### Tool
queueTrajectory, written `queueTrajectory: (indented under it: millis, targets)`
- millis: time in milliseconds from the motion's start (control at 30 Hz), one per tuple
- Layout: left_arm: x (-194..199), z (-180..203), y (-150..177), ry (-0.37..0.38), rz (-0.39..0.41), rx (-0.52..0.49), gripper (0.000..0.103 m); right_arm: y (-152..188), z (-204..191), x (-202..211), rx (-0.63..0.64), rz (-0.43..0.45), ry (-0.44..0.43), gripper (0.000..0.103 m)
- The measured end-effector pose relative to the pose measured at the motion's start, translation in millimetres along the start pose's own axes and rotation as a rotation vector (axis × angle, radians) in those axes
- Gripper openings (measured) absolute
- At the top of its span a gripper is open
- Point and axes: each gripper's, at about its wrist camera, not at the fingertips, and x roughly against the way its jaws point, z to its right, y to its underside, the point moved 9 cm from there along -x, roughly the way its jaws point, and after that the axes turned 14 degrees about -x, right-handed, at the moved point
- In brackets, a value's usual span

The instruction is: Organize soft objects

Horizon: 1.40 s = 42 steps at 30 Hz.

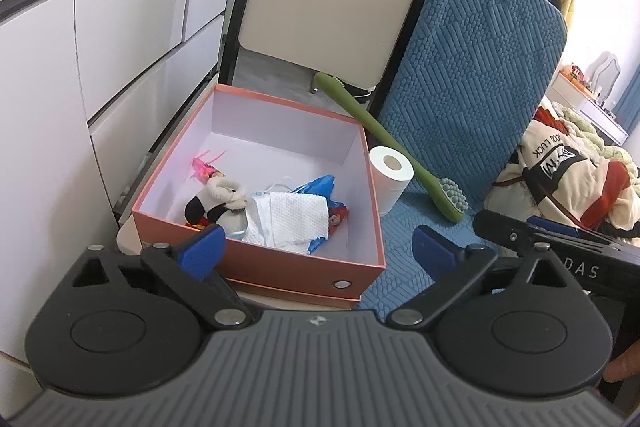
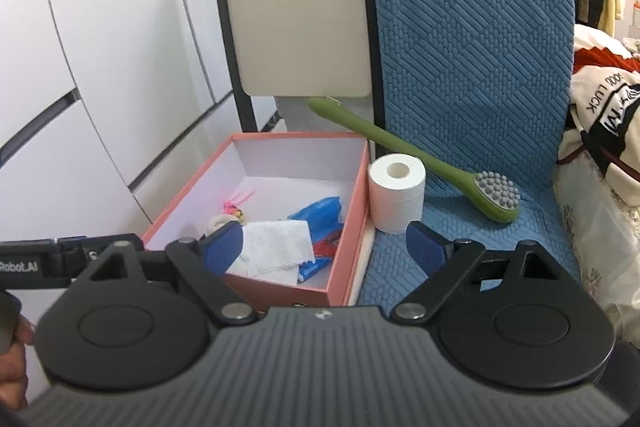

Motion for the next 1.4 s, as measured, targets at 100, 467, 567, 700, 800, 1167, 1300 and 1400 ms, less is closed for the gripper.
queueTrajectory:
  millis: [100, 467, 567, 700, 800, 1167, 1300, 1400]
  targets:
    - [0.0, -0.1, 0.4, -0.005, 0.001, 0.001, 0.102, 1.4, 1.3, -2.4, 0.012, -0.01, 0.019, 0.09]
    - [-0.3, -5.3, 1.4, -0.046, -0.019, -0.002, 0.103, 6.5, 2.3, -6.1, 0.02, -0.023, 0.021, 0.09]
    - [-1.6, -6.2, 2.0, -0.046, -0.029, 0.0, 0.103, 5.3, 1.5, -5.2, 0.027, -0.015, 0.022, 0.09]
    - [-0.4, -5.6, 3.3, -0.062, -0.032, -0.007, 0.103, 3.7, 2.9, -4.3, 0.017, -0.01, 0.027, 0.09]
    - [1.2, -4.9, 3.5, -0.057, -0.03, -0.011, 0.103, 3.5, 2.1, -3.1, 0.015, -0.007, 0.021, 0.09]
    - [1.5, -7.0, 3.1, -0.058, -0.023, 0.005, 0.103, 2.5, 1.9, -1.6, 0.019, -0.006, 0.026, 0.09]
    - [1.1, -7.2, 3.3, -0.058, -0.025, 0.008, 0.103, 1.9, 2.5, -1.8, 0.02, -0.007, 0.026, 0.09]
    - [1.5, -7.9, 3.2, -0.063, -0.025, 0.002, 0.103, 1.7, 2.2, -1.5, 0.022, -0.004, 0.027, 0.09]
